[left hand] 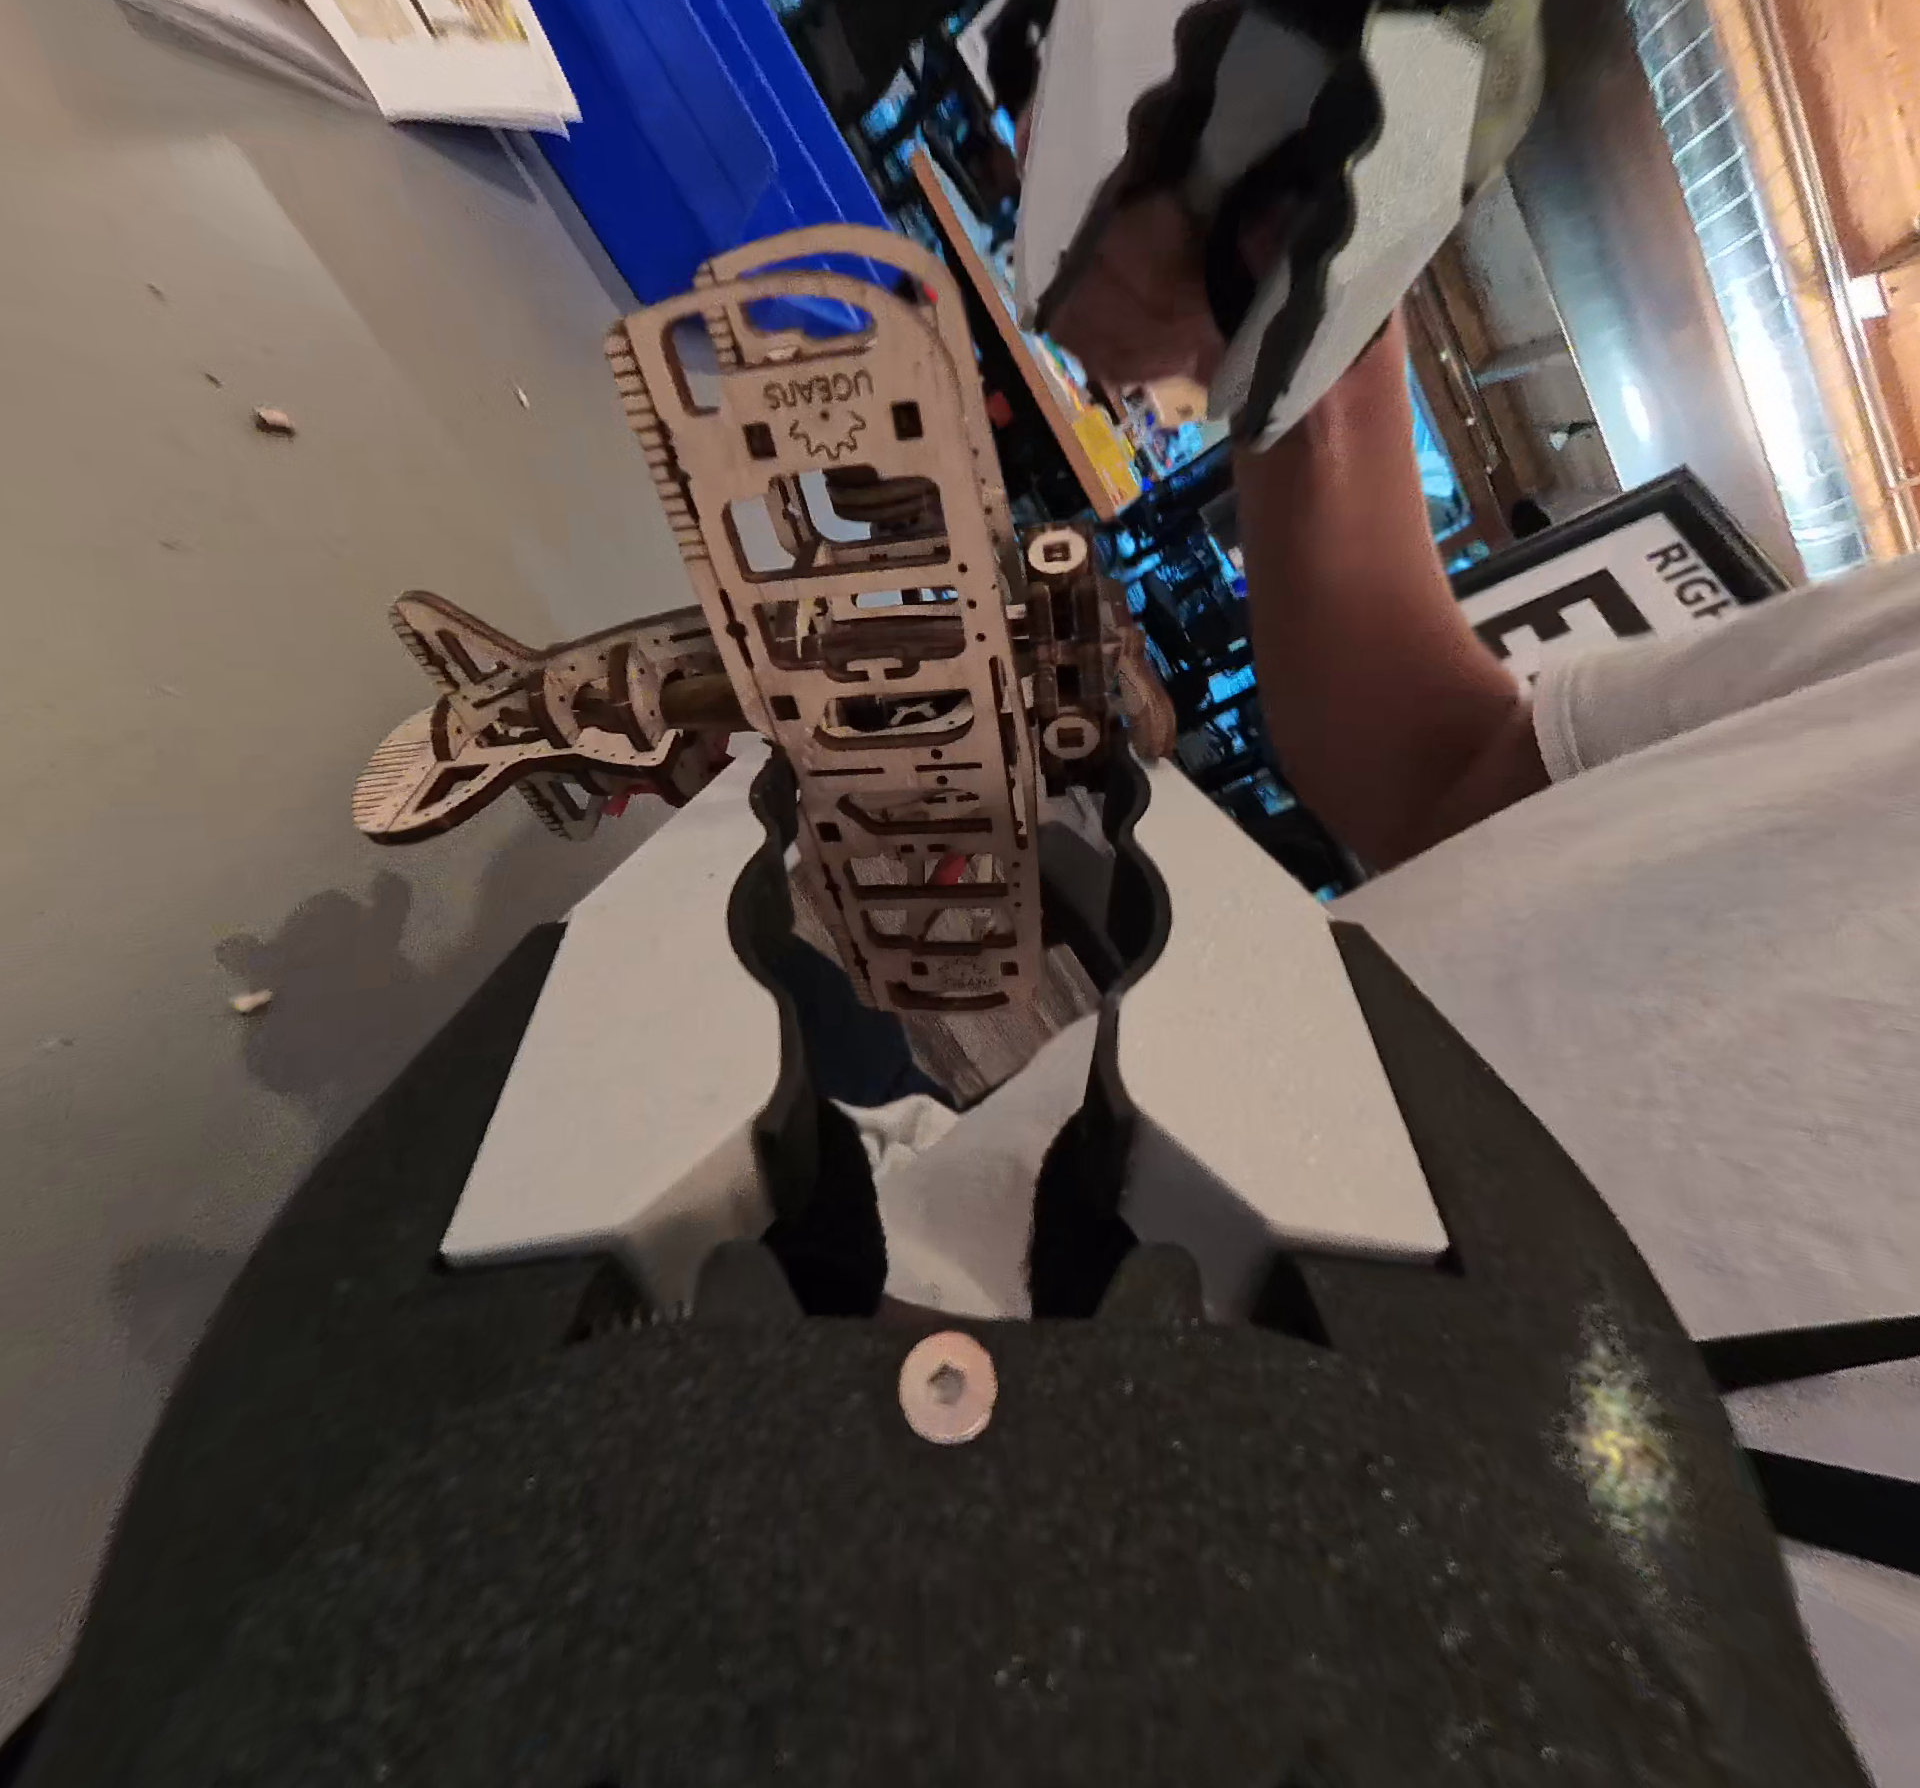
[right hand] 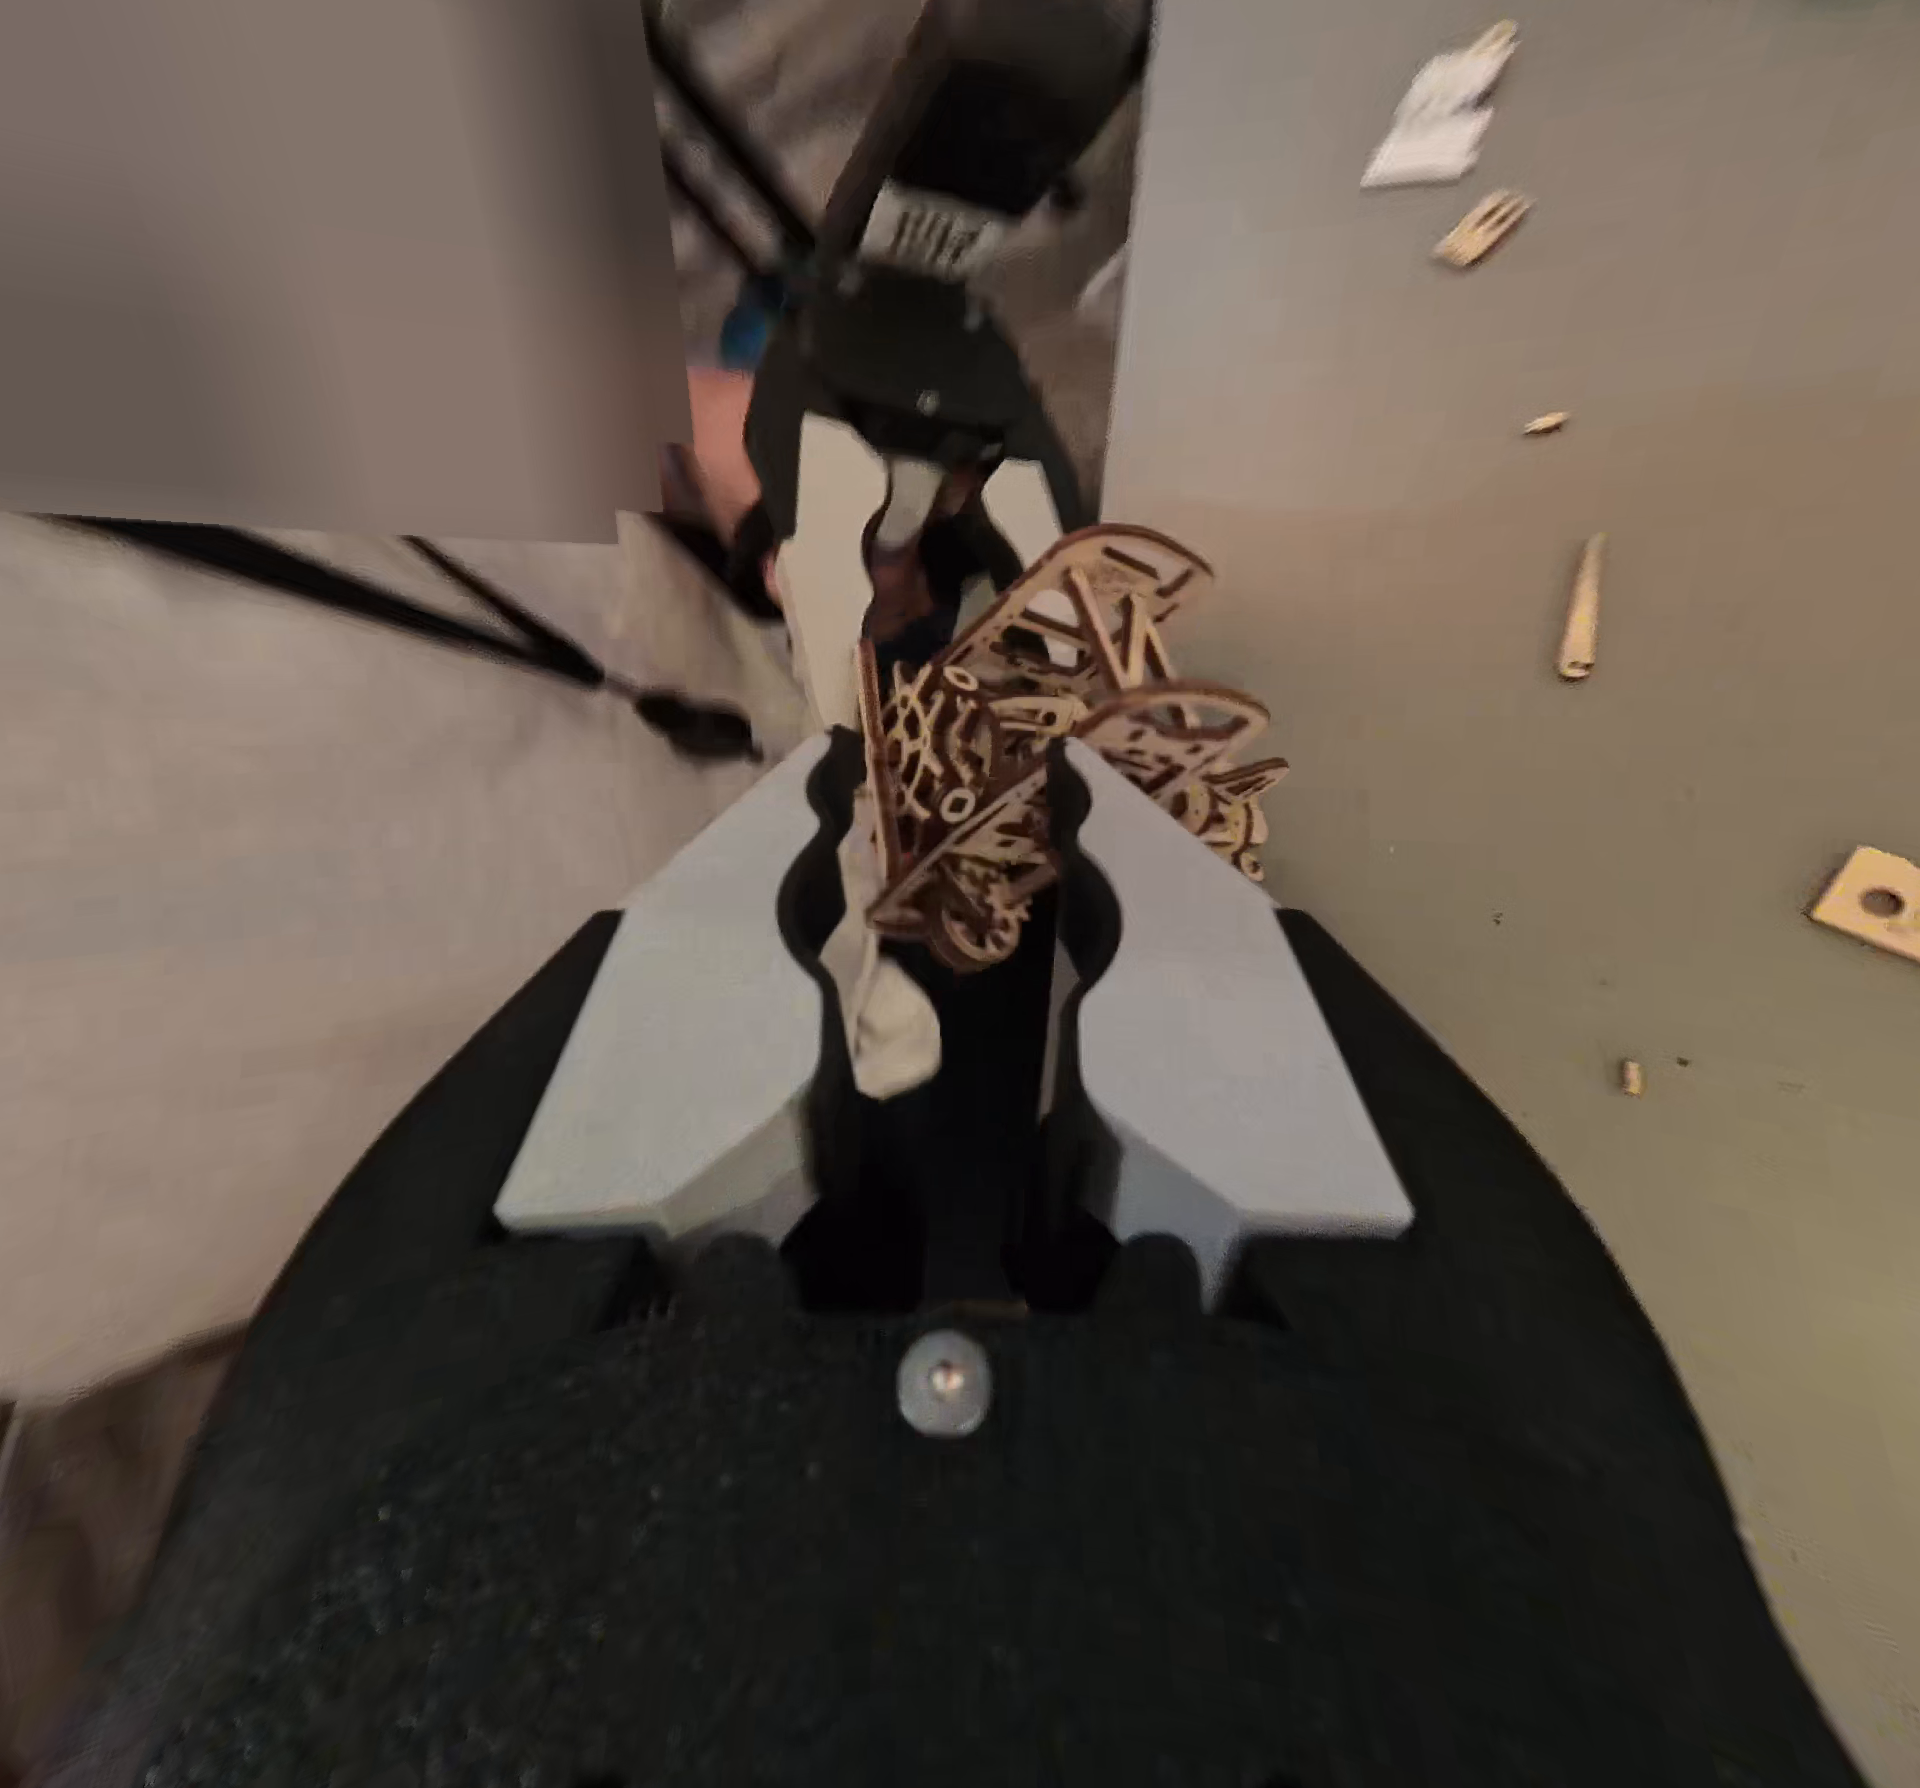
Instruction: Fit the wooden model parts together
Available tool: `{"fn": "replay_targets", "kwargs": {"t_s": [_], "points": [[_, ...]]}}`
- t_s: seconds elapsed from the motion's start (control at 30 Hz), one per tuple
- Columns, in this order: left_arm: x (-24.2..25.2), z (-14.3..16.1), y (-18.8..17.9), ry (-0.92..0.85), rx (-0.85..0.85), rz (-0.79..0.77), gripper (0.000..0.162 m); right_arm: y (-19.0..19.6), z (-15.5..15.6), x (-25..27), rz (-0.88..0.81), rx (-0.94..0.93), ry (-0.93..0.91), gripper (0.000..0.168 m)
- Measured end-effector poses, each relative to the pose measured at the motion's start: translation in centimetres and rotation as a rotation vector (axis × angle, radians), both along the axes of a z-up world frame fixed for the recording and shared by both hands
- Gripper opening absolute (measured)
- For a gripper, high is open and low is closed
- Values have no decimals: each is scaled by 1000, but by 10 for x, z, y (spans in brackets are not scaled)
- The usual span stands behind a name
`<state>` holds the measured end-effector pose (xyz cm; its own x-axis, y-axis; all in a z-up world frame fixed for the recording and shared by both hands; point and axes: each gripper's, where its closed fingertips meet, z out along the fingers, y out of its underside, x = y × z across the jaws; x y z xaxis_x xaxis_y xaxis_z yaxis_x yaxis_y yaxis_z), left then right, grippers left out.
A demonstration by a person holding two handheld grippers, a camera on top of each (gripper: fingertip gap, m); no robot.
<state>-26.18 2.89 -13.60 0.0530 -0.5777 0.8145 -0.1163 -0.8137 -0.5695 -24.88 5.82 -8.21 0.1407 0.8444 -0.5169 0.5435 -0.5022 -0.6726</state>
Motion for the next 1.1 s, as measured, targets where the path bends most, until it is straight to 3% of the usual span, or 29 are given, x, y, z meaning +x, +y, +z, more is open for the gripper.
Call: {"fn": "replay_targets", "kwargs": {"t_s": [0.17, 0.23, 0.33, 0.53, 0.7, 0.77, 0.93, 1.1], "points": [[-8, 10, 15, -61, 120, 109, 57, -6, 11, -6, -371, -1, 335, 51], [-8, 16, 12, -83, 166, 104, 57, -9, -3, -7, -483, 62, 340, 58], [-7, 25, 7, -116, 241, 99, 57, -14, -4, -10, -567, 107, 414, 55], [-2, 25, 3, -58, 350, 107, 57, -22, -8, -8, -578, 125, 393, 54], [-1, 22, 4, -53, 363, 122, 57, -21, -1, 2, -594, 152, 432, 40], [-1, 20, 5, -42, 394, 132, 57, -28, -5, -4, -529, 78, 419, 49], [5, 16, 2, -2, 452, 100, 58, -25, -4, -7, -537, 87, 445, 46], [10, 13, 4, 4, 366, 84, 57, -22, -11, -3, -553, 179, 374, 44]]}}
